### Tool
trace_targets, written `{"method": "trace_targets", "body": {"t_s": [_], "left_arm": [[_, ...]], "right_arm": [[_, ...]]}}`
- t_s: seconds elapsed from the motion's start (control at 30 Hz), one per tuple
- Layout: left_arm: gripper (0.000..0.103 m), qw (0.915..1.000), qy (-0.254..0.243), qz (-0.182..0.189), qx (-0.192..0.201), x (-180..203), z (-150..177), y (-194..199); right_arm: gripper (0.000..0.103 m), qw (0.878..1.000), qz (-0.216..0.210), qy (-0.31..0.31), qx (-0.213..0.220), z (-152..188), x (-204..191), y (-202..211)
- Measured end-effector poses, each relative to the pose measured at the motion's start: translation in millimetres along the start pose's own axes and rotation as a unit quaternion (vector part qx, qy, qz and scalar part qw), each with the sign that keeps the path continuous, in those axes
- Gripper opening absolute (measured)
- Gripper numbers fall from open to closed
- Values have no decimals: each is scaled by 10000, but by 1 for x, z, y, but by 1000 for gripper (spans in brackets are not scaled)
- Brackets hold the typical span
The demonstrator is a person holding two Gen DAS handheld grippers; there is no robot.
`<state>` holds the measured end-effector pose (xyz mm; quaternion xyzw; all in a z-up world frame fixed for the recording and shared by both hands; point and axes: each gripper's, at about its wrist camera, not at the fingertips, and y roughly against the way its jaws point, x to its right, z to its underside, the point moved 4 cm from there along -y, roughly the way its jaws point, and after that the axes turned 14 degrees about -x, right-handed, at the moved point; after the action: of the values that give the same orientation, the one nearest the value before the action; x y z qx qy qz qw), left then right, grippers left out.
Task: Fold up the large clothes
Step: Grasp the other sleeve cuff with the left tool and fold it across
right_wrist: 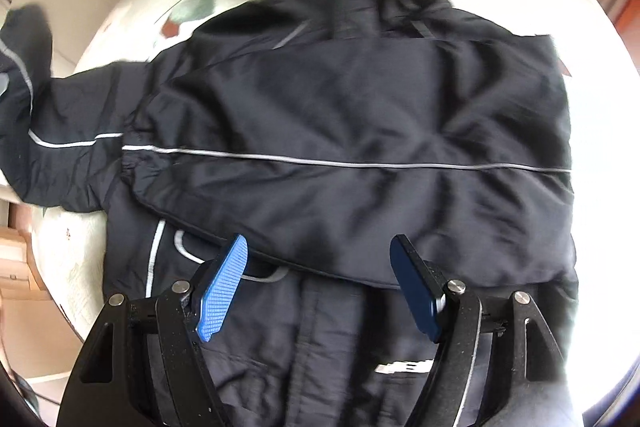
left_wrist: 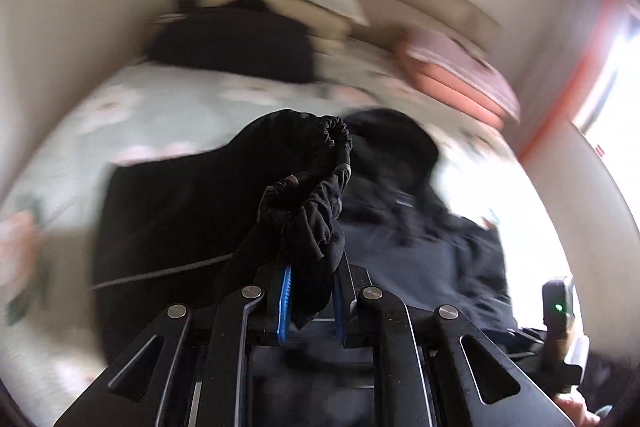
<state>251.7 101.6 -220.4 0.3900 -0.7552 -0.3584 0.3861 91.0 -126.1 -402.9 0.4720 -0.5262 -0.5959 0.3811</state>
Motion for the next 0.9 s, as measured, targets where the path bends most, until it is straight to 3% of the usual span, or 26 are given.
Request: {"method": "trace_targets", "body": {"t_s": [0.1, 0.23, 0.37, 0.43, 0.47, 0.53, 0.57, 0.6, 0.67, 0.73, 0.8, 0.83, 0.87, 0.9], "left_arm": [[16, 9972, -252, 654, -265, 66, 3, -34], [16, 9901, -608, 984, -789, 139, 22, -93], [20, 9810, -794, 725, -1614, 167, 53, -178], [27, 9755, -777, 615, -1964, 165, 67, -206], [35, 9708, -779, 708, -2156, 163, 74, -218], [50, 9661, -700, 1188, -2181, 159, 76, -219], [63, 9623, -639, 1415, -2234, 159, 75, -216], [68, 9590, -580, 1548, -2302, 158, 74, -212], [68, 9526, -466, 1730, -2458, 153, 71, -198], [68, 9523, -366, 1891, -2367, 149, 65, -175], [70, 9579, -209, 1939, -2108, 133, 56, -140], [70, 9639, -152, 1780, -1973, 121, 51, -125], [71, 9750, -75, 1380, -1741, 100, 44, -108], [71, 9809, 0, 1108, -1599, 87, 39, -99]], "right_arm": [[77, 9998, 39, -154, 70, 7, 31, 9], [77, 9991, 30, -423, 43, 15, 71, 11], [77, 9976, 16, -684, -81, 27, 108, 4], [77, 9967, -26, -796, -129, 32, 122, 0], [77, 9964, -50, -834, -143, 34, 127, -2], [77, 9959, -97, -879, -188, 38, 135, -5], [77, 9959, -110, -878, -206, 39, 136, -7], [77, 9959, -120, -865, -218, 39, 137, -7], [77, 9966, -123, -793, -194, 38, 135, -4], [77, 9977, -124, -664, -67, 33, 128, 3], [77, 9986, -198, -477, 140, 19, 117, 17], [77, 9987, -239, -381, 243, 12, 111, 21], [77, 9987, -269, -265, 354, 2, 102, 26], [77, 9985, -294, -143, 440, -9, 92, 29]]}}
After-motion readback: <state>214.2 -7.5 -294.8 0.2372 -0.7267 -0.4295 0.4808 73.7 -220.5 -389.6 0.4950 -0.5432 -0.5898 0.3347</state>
